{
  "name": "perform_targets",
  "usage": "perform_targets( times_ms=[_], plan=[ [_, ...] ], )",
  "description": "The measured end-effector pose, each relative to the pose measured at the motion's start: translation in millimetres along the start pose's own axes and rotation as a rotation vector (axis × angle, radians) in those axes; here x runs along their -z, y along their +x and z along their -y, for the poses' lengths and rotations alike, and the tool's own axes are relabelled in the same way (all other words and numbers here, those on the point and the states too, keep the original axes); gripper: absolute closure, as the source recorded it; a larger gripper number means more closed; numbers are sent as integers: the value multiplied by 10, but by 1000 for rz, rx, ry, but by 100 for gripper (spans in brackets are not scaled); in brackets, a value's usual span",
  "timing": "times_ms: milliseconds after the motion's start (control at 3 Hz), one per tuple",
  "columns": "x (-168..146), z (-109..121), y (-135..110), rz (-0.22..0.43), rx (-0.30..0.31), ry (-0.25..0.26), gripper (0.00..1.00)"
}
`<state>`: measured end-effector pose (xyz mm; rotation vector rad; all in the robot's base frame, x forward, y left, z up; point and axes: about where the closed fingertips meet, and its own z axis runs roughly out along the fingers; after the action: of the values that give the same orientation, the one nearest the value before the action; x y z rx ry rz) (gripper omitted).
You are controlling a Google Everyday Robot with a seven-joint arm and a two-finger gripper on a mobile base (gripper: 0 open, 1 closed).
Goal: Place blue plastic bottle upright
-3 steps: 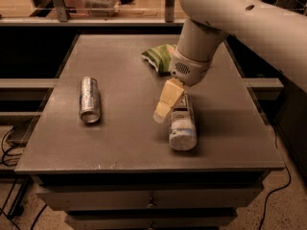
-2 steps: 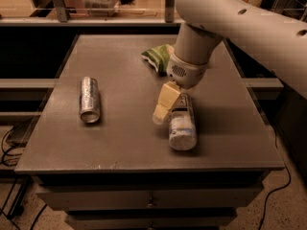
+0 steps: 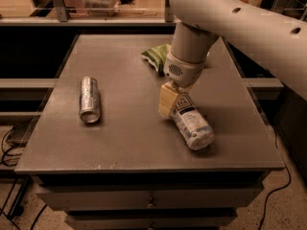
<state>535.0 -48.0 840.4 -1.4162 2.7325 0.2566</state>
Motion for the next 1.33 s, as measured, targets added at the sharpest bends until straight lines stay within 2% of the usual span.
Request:
perform_targets(
  times_ms=[333, 667, 1333],
  plan=[
    [242, -51, -71, 60, 58, 44, 84],
    [587, -175, -171, 223, 166, 56, 100],
    [1213, -376, -301, 661, 361, 53, 100]
  ],
)
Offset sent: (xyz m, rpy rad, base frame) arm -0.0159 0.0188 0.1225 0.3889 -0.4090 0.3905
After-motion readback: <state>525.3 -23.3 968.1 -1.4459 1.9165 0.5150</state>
